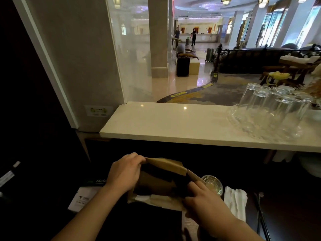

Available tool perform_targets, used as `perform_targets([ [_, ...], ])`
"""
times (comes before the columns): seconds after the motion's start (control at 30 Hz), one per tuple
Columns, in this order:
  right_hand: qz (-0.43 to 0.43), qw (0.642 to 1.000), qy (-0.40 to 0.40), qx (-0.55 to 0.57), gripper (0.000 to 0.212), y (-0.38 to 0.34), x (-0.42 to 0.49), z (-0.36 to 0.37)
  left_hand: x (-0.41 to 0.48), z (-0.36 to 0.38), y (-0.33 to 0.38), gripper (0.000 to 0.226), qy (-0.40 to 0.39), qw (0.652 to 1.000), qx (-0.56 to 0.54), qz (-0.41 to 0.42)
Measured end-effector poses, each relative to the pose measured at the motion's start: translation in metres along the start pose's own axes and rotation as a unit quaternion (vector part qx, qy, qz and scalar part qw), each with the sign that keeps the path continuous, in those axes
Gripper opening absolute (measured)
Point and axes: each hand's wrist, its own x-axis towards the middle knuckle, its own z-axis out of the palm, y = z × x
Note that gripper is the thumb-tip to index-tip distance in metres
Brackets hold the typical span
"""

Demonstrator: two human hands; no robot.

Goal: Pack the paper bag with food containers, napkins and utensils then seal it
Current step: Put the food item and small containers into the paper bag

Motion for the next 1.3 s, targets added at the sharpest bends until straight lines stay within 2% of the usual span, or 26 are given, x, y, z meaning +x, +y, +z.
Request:
perform_targets([
  [0.03,0.003,1.0,0.017,0.008,0.024,0.0,0.001,0.002,0.001,0.002,0.001,0.034,-0.026,0.999,-0.011,-0.018],
  [0.13,0.016,0.998,0.055,0.018,0.014,0.003,0.004,0.007,-0.004,0.008,-0.002,0.077,-0.115,0.992,-0.044,-0.034],
  [0.23,0.014,0.996,0.081,0.018,0.017,0.007,0.005,0.004,-0.01,0.016,-0.009,0.096,-0.152,0.988,-0.037,-0.008],
  [0.37,0.02,0.992,0.117,-0.036,0.033,0.002,0.009,-0.004,-0.011,0.026,-0.013,0.099,-0.134,0.991,-0.029,0.006],
  [0.53,-0.03,0.988,0.139,-0.055,0.048,-0.031,0.027,0.002,-0.006,0.033,-0.01,0.1,-0.096,0.995,-0.022,-0.005],
  [0.6,-0.023,0.989,0.137,-0.047,0.05,-0.035,0.035,0.004,-0.006,0.034,-0.009,0.096,-0.093,0.995,-0.022,-0.005],
  [0.67,-0.007,0.99,0.133,-0.048,0.043,-0.033,0.041,0.001,-0.007,0.034,-0.01,0.093,-0.096,0.995,-0.022,-0.019],
  [0.77,-0.012,0.992,0.111,-0.051,0.02,-0.03,0.043,-0.002,-0.007,0.033,-0.009,0.087,-0.086,0.994,-0.038,-0.051],
  [0.87,-0.041,0.997,0.067,-0.004,0.023,-0.029,0.038,0.002,-0.01,0.033,-0.007,0.085,-0.061,0.996,-0.033,-0.062],
  [0.97,-0.038,0.998,0.052,0.028,0.025,-0.027,0.027,0.005,-0.012,0.035,-0.011,0.097,-0.086,0.994,-0.041,-0.06],
  [1.03,-0.009,0.997,0.068,0.027,0.022,-0.022,0.018,0.007,-0.012,0.032,-0.016,0.098,-0.106,0.989,-0.074,-0.064],
  [1.2,0.057,0.991,0.114,0.027,0.033,-0.011,0.01,0.006,-0.009,0.026,-0.022,0.101,-0.152,0.982,-0.104,-0.031],
  [1.3,0.047,0.977,0.188,0.094,0.033,-0.004,0.007,0.006,-0.007,0.024,-0.018,0.106,-0.165,0.981,-0.099,-0.031],
])
